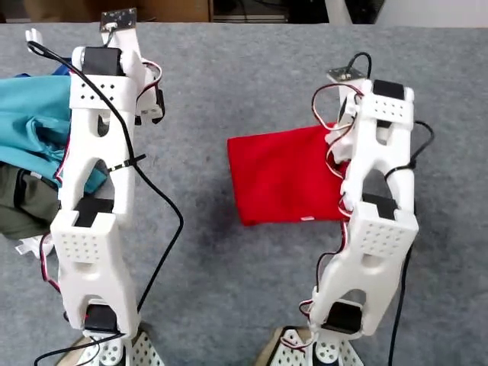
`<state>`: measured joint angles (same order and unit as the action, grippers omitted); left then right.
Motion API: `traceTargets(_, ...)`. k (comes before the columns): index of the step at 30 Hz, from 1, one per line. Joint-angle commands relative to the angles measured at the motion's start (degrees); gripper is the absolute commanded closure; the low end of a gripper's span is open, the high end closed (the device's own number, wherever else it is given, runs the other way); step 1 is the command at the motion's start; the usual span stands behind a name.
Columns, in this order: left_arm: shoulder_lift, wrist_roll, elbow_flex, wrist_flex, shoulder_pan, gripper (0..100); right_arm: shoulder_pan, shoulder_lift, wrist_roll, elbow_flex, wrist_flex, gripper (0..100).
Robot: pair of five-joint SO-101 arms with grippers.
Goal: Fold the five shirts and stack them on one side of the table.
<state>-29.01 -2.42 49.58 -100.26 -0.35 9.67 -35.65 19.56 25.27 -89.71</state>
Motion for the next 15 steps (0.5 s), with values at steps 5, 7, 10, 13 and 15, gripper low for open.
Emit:
traceTargets(5,3.5,0.4,0.0,-0.5,-0.5,89,-0.2,0.3,-2.9,10.4,-9.8,81.1)
traceTargets(7,3.4,0.4,0.0,-0.5,-0.5,89,0.2,0.3,-4.7,12.2,-12.0,80.4)
traceTargets(10,3.4,0.4,0.0,-0.5,-0.5,89,0.1,0.2,-6.6,11.6,-12.4,80.4)
traceTargets(13,3.4,1.1,-0.1,-0.5,-0.5,89,-1.2,0.2,-8.4,7.1,-12.1,80.4)
traceTargets(15,3.4,2.1,-0.8,-0.4,-0.4,89,-2.1,0.2,-9.8,3.7,-10.7,80.4)
